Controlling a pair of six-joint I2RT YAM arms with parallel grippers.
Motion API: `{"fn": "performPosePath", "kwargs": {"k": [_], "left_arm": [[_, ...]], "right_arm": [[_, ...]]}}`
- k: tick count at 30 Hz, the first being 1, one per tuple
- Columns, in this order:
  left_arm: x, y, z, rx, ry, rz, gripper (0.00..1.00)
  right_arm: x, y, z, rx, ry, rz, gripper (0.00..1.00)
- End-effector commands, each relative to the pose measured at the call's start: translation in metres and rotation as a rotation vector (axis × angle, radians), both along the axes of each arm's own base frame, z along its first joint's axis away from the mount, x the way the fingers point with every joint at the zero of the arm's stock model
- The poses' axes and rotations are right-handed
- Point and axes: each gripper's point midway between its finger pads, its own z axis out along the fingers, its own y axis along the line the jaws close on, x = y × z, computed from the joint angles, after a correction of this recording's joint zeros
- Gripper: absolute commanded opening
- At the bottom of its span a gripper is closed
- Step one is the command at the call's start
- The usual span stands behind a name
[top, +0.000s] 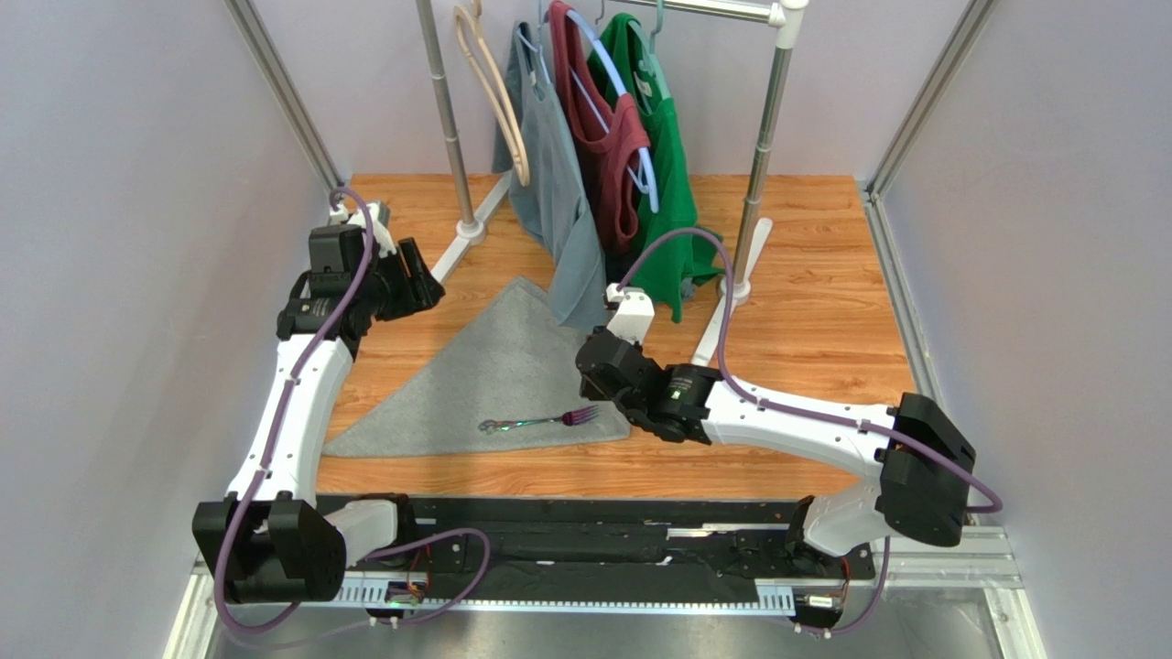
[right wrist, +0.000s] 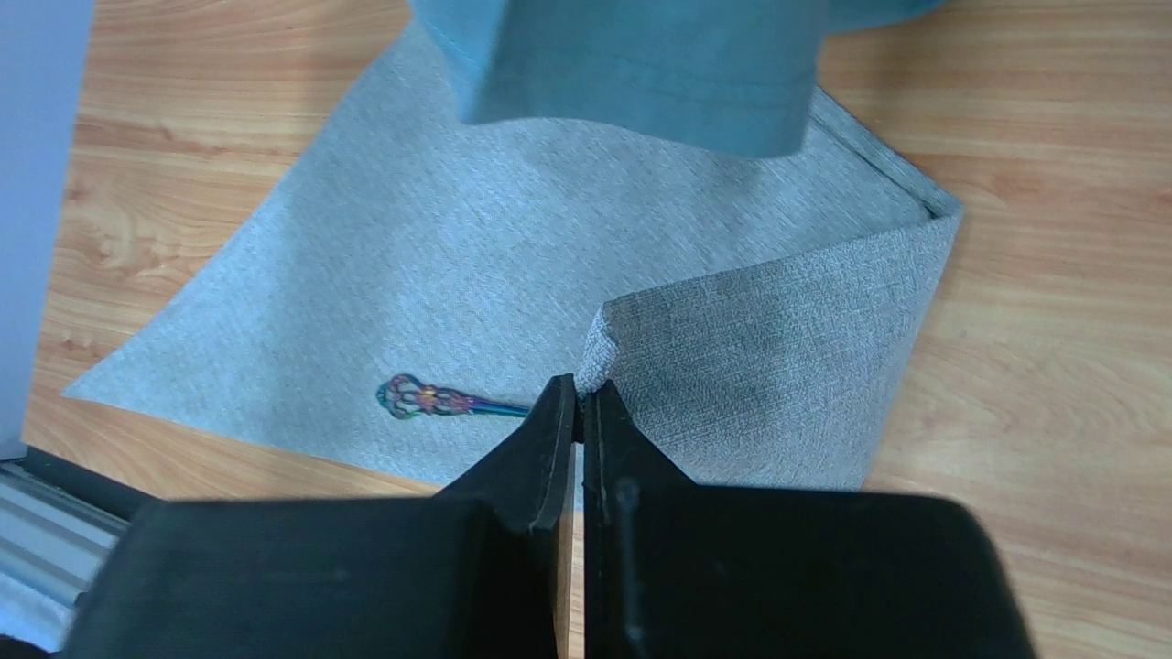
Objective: Fold the napkin, place the utensils inside, and roll it up
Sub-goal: Fold the napkin at the center of the board.
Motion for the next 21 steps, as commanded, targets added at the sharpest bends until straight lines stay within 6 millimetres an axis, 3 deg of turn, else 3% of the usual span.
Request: {"fn": "performPosePath", "kwargs": {"k": [1, 9, 21], "left_arm": [[0.002, 0.001, 0.014, 0.002, -0.058, 0.003, 0.62], [0.002, 0.001, 0.016, 0.000, -0.061, 0.000, 0.62], [0.001, 0.000, 0.015, 0.000, -0.058, -0.003, 0.62]], "right_arm": [[0.009, 0.032, 0.034, 0.093, -0.062, 0.043, 0.00], [-0.004, 0.076, 0.040, 0.121, -0.073, 0.147, 0.00], [-0.014, 0.119, 0.034, 0.111, -0.087, 0.279, 0.00]]}}
